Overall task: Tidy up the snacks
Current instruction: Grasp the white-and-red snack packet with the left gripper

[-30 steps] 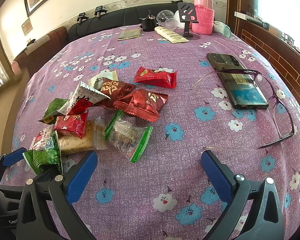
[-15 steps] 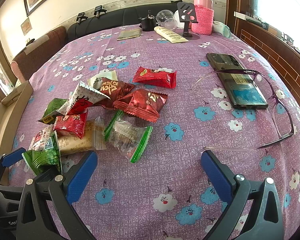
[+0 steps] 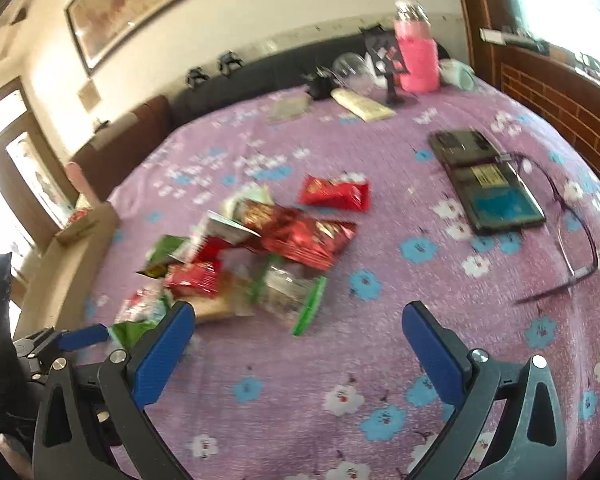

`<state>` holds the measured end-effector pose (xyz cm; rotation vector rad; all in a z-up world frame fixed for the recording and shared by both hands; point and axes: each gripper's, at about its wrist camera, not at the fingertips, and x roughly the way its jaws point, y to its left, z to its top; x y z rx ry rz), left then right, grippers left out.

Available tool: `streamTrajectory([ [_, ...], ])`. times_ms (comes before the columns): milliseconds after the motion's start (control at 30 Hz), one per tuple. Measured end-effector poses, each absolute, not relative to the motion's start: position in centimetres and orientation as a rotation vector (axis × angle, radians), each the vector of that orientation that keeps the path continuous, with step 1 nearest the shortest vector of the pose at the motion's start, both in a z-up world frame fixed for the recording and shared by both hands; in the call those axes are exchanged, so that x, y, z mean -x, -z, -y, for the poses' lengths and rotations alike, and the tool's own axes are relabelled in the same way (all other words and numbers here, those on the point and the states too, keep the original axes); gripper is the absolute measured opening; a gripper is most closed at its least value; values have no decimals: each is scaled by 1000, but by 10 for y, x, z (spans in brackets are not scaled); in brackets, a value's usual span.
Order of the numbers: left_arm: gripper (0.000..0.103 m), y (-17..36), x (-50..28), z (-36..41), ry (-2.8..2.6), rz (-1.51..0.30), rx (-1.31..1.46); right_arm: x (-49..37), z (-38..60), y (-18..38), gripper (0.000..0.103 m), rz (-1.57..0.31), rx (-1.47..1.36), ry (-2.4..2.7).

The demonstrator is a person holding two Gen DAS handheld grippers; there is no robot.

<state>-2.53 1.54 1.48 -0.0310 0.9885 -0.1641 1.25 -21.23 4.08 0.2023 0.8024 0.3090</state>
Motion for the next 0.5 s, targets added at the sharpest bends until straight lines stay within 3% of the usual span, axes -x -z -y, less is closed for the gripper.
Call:
streamTrajectory([
  [167, 78, -23, 26, -37, 184, -983, 70, -7, 208, -52, 103, -750, -136, -301],
  [300, 76, -30, 24, -37, 206, -892, 92, -7, 209, -54, 102, -754, -169, -351],
  [367, 76, -33, 15, -33, 190, -915, 20, -6, 209, -55, 95, -755, -189, -383],
  [500, 61, -29, -5, -32, 211, -985, -69, -4, 210, -58, 93, -744, -229, -427],
])
